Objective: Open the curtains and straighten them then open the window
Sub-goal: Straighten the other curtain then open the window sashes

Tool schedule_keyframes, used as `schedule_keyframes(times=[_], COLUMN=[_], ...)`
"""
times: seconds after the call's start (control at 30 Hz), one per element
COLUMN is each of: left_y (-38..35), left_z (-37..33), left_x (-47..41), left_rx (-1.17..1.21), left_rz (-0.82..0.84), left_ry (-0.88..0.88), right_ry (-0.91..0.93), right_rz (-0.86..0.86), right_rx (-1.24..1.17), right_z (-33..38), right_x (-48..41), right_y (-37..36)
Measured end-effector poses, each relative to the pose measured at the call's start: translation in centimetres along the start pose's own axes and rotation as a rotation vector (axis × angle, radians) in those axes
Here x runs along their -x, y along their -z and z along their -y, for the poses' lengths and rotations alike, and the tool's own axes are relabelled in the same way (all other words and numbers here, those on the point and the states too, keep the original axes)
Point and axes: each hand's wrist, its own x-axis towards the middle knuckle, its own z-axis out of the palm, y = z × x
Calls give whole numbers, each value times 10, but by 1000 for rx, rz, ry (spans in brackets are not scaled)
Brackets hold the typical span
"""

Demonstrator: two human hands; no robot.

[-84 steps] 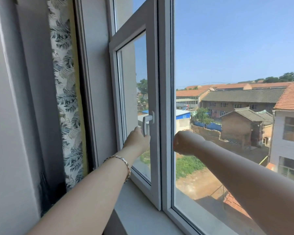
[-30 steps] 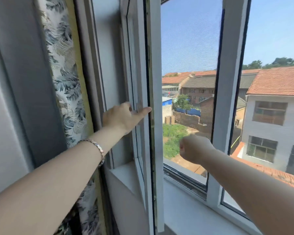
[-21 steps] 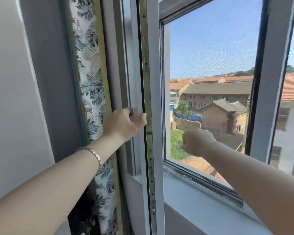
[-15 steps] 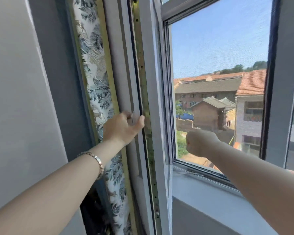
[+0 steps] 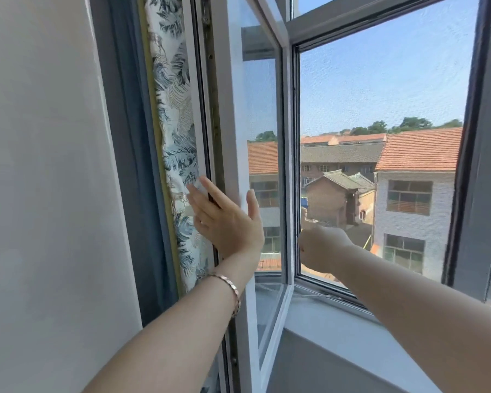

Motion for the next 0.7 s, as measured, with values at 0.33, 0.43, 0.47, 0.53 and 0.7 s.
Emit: schedule_keyframes(times=[0.33,0.43,0.47,0.53,0.7], left_y=[-7,-3,-2,-1,3], left_z=[41,57,62,65,59], left_x=[-33,-48,-53,-57,-54], left_rx=[-88,-74,-71,-70,-121], left_rz=[-84,-62,-64,-66,-58], left_ry=[-45,-42,-42,-42,-70], right_ry=[-1,-5,-1,6,-18], right_rz=[-28,0,7,9,16], right_rx=[29,5,-3,-5,-22], right_z=[-13,-10,-9,-9,-13], right_x=[-2,-1,-2,-3,9], right_y=[0,-10,-12,-17,-18])
